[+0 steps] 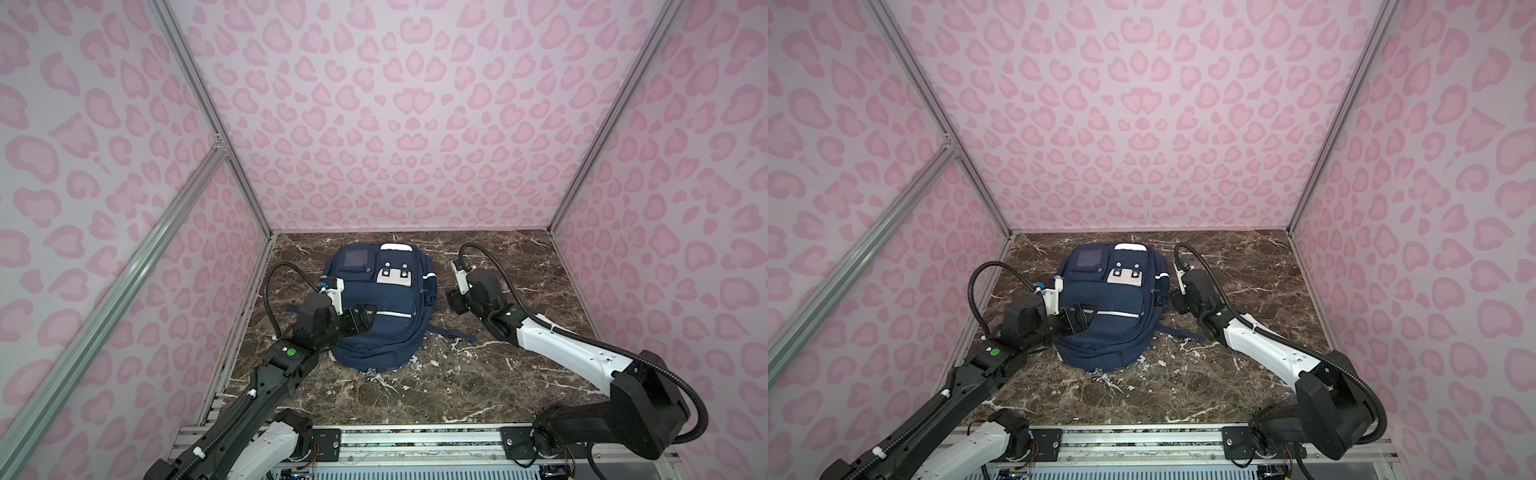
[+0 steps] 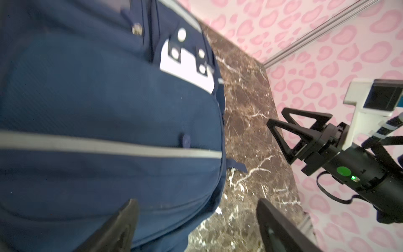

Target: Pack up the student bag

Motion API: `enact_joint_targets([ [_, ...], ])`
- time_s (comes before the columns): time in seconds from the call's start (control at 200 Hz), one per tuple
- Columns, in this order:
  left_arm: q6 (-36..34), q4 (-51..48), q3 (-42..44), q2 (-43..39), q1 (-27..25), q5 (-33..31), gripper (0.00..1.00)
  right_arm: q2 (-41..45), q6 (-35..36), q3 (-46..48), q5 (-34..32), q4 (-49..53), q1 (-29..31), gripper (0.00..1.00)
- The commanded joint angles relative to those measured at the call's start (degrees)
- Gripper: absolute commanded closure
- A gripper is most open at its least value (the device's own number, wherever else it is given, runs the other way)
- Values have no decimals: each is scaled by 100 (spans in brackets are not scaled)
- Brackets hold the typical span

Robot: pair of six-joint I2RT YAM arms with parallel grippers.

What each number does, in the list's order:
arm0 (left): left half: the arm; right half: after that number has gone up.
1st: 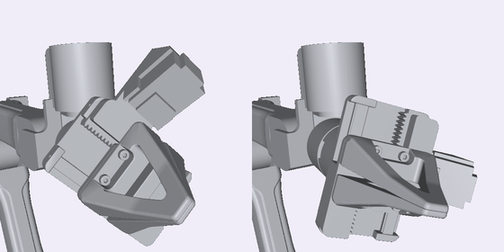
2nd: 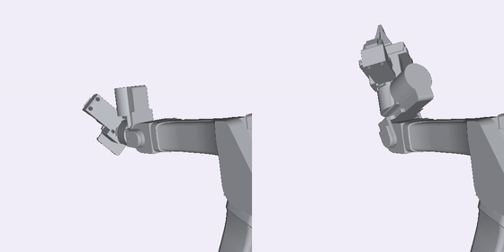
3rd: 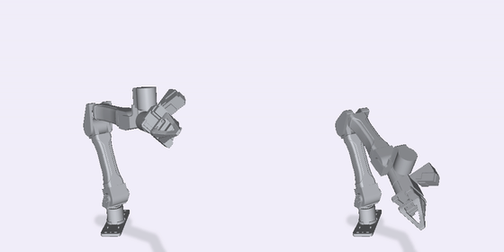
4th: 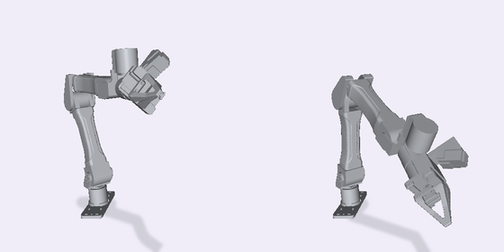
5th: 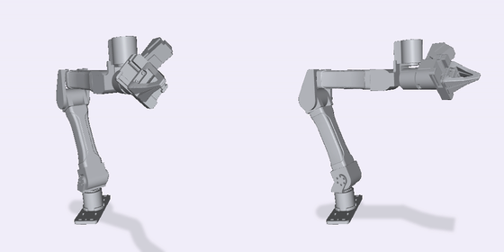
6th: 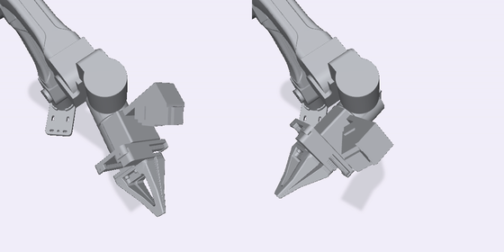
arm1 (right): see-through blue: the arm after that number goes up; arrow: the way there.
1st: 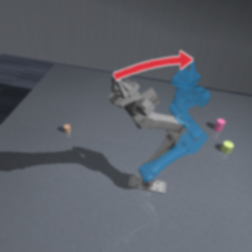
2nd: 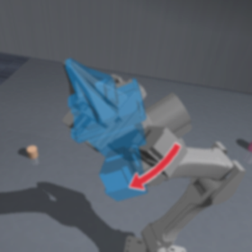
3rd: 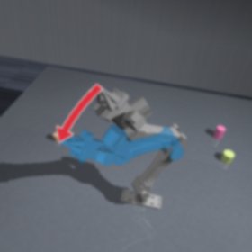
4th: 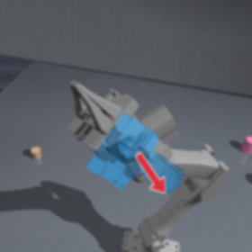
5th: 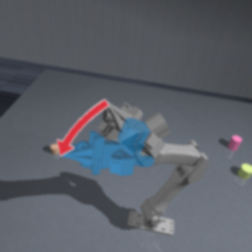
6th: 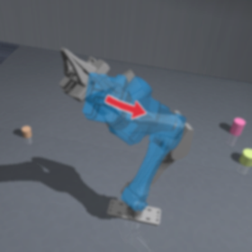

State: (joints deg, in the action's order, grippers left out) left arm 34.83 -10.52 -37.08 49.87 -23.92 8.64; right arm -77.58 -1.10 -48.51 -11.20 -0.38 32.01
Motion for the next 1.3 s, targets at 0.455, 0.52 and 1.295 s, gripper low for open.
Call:
enact_joint_targets([
  [0.455,-2948,3793,1211,1125,1296,-4421,8,-95,397,2214,-591,-3613,-2339,12],
  [0.52,-2998,4192,1316,1497,1531,-3743,12,-315,265,2435,-422,-4142,-2560,13],
  [1.295,-3131,6673,1821,3475,2494,-1453,2,-1033,6,2812,377,-5300,-3036,0],
])
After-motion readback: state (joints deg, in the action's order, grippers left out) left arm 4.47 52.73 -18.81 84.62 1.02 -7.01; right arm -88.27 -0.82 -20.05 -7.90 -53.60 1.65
